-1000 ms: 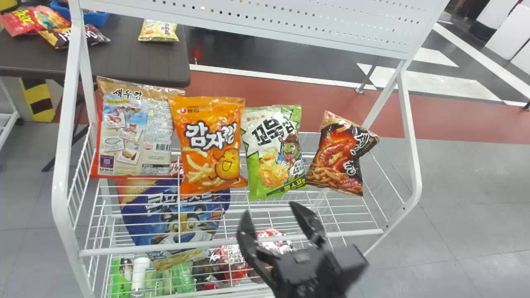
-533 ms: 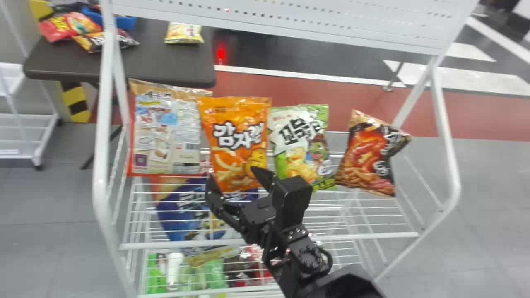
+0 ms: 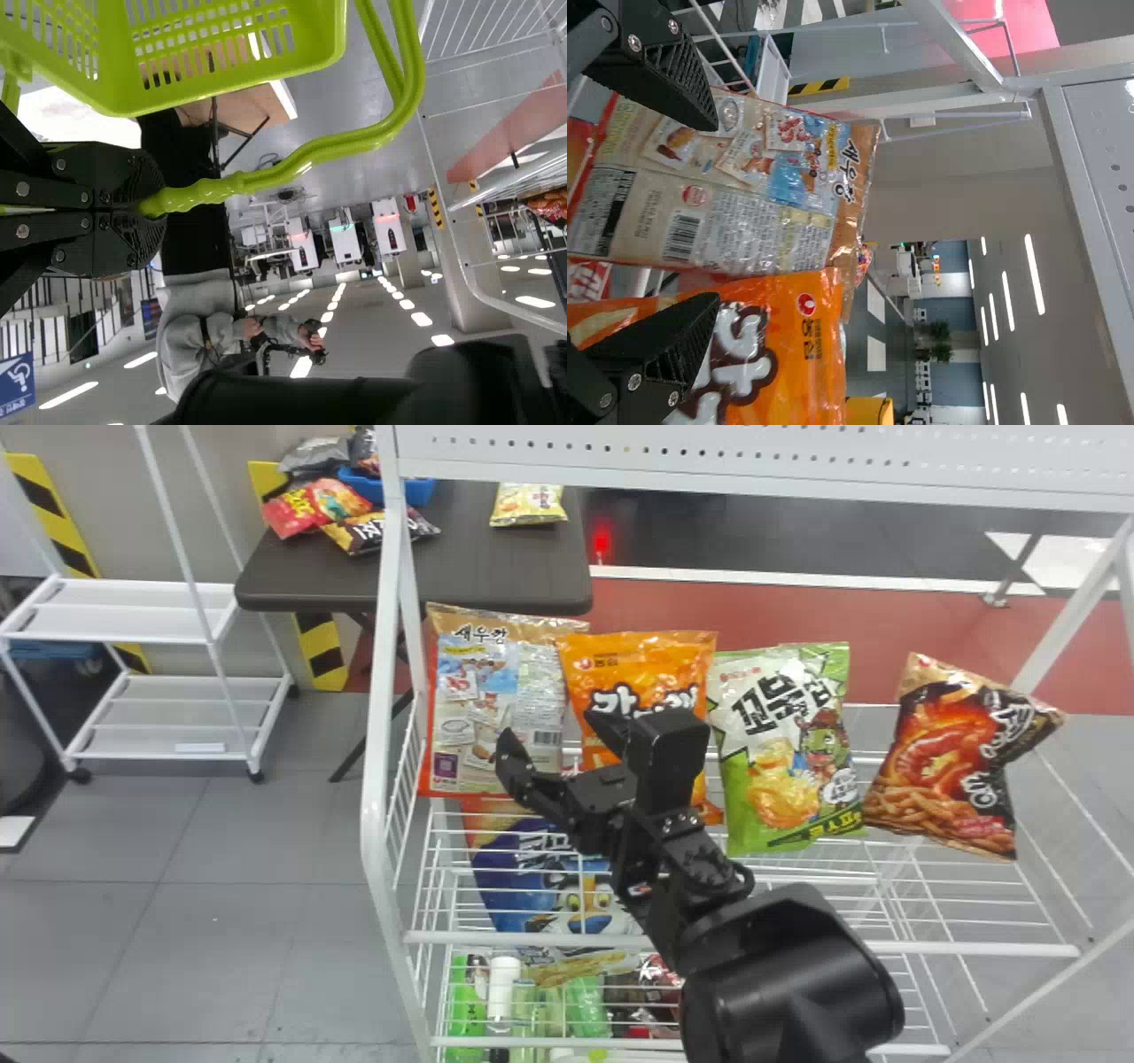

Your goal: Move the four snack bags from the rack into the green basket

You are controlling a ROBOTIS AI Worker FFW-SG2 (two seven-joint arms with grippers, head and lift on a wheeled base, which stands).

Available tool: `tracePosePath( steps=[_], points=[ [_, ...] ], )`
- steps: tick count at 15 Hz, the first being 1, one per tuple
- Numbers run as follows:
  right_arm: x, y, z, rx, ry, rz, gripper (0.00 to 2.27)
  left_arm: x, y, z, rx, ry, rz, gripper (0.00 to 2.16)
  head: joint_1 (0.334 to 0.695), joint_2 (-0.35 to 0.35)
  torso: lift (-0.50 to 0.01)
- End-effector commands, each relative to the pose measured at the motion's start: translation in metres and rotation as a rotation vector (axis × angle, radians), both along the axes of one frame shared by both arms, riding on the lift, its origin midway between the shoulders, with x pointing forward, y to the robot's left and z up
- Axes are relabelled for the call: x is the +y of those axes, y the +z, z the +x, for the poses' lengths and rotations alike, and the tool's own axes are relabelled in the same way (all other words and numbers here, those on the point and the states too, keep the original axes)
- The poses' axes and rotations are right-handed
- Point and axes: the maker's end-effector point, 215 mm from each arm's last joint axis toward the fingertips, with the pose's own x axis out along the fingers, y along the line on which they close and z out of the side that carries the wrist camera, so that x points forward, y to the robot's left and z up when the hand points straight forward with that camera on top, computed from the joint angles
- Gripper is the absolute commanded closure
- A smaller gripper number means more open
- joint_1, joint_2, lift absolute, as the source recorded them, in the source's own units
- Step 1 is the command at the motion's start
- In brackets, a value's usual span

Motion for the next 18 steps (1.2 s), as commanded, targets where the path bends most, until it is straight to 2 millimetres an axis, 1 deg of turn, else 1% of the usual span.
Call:
tracePosePath(
  steps=[1, 3, 5, 6, 9, 10, 11, 12, 13, 14, 15, 16, 18],
  points=[
    [0.014, 0.006, 0.013, 0.000, 0.020, -0.001, 0.17, 0.005, 0.001, 0.005, -0.001, 0.013, -0.005, 2.08, 0.695, -0.038, 0.000],
    [0.015, 0.002, 0.025, 0.010, 0.030, -0.021, 0.17, 0.007, 0.001, 0.007, -0.001, 0.020, -0.008, 2.08, 0.695, -0.019, 0.000],
    [0.016, -0.008, 0.035, 0.030, 0.045, -0.043, 0.17, 0.008, 0.001, 0.007, 0.001, 0.020, -0.008, 2.08, 0.695, -0.007, 0.000],
    [0.016, -0.011, 0.041, 0.036, 0.049, -0.057, 0.17, 0.009, 0.001, 0.011, 0.000, 0.021, -0.010, 2.08, 0.695, -0.002, 0.000],
    [0.018, -0.019, 0.049, 0.067, 0.074, -0.079, 0.22, 0.009, 0.001, 0.016, -0.002, 0.017, -0.016, 2.08, 0.695, 0.001, 0.000],
    [0.023, -0.021, 0.047, 0.076, 0.093, -0.085, 0.29, 0.010, 0.002, 0.017, -0.002, 0.017, -0.017, 2.08, 0.695, 0.003, 0.000],
    [0.026, -0.022, 0.048, 0.082, 0.102, -0.100, 0.30, 0.010, 0.001, 0.017, -0.002, 0.016, -0.017, 2.08, 0.695, 0.003, 0.000],
    [0.032, -0.028, 0.048, 0.108, 0.118, -0.126, 0.48, 0.010, 0.002, 0.018, -0.001, 0.016, -0.020, 2.08, 0.695, 0.009, 0.000],
    [0.033, -0.031, 0.048, 0.125, 0.128, -0.140, 0.85, 0.010, 0.002, 0.018, -0.001, 0.016, -0.023, 2.08, 0.695, 0.013, 0.000],
    [0.036, -0.031, 0.048, 0.127, 0.133, -0.146, 1.42, 0.010, 0.003, 0.018, 0.000, 0.016, -0.026, 2.08, 0.695, 0.018, 0.000],
    [0.040, -0.031, 0.046, 0.125, 0.140, -0.148, 1.78, 0.010, 0.003, 0.018, -0.001, 0.016, -0.024, 2.08, 0.695, 0.025, 0.000],
    [0.044, -0.035, 0.043, 0.137, 0.150, -0.156, 2.01, 0.010, 0.003, 0.018, -0.001, 0.018, -0.024, 2.08, 0.695, 0.028, 0.000],
    [0.048, -0.038, 0.038, 0.137, 0.159, -0.175, 2.07, 0.010, 0.003, 0.018, 0.000, 0.016, -0.026, 2.08, 0.695, 0.036, 0.000]
  ],
)
